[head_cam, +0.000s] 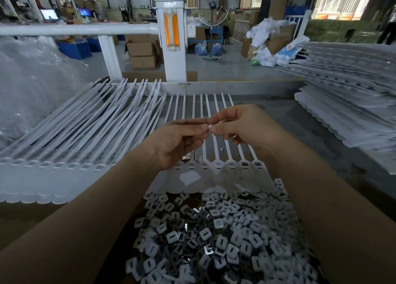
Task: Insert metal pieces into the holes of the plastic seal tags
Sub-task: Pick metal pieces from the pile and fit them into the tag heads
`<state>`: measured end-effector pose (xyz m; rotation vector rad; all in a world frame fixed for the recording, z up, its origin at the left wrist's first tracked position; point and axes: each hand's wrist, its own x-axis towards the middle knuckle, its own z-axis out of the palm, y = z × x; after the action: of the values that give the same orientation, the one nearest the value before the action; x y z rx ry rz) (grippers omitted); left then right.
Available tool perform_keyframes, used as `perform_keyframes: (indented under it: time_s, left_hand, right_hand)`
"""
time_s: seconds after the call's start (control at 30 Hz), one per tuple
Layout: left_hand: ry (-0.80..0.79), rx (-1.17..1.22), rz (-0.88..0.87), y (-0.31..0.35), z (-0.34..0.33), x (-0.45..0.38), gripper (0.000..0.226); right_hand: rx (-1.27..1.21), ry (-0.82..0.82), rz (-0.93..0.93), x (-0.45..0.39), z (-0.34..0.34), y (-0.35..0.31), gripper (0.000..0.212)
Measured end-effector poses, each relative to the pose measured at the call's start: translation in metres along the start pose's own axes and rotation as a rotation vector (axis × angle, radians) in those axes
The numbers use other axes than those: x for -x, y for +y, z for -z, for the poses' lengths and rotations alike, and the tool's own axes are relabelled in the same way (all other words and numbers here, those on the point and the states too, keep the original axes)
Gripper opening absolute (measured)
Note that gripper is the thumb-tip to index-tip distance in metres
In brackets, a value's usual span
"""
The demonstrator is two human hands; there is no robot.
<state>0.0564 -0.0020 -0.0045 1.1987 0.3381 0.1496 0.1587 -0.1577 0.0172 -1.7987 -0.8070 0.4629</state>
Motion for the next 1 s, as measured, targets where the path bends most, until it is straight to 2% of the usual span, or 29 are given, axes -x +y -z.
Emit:
perform_keyframes:
  time_s: [0.3, 0.57, 0.87, 1.0]
  left_hand:
    - [0.044, -0.041, -0.168, -0.002, -0.006, 0.001, 0.026]
    - [0.039, -0.077, -0.215, -0.004, -0.005, 0.001, 0.018]
    - [0.041, -0.265, -0.279, -0.002, -0.010, 0.004, 0.009]
    - [0.096, -0.444, -0.329, -0.002, -0.013, 0.003, 0.008]
  right_hand:
    - [-0.123, -0.024, -0.077, -0.002, 0.006, 0.005, 0.009]
    - [-0.188, -0.013, -0.074, -0.002, 0.007, 0.007, 0.002]
    - [-0.171, 0.014, -0.087, -0.002, 0.007, 0.011, 0.005]
    - [-0.154, 0.033, -0.120, -0.002, 0.007, 0.014, 0.008]
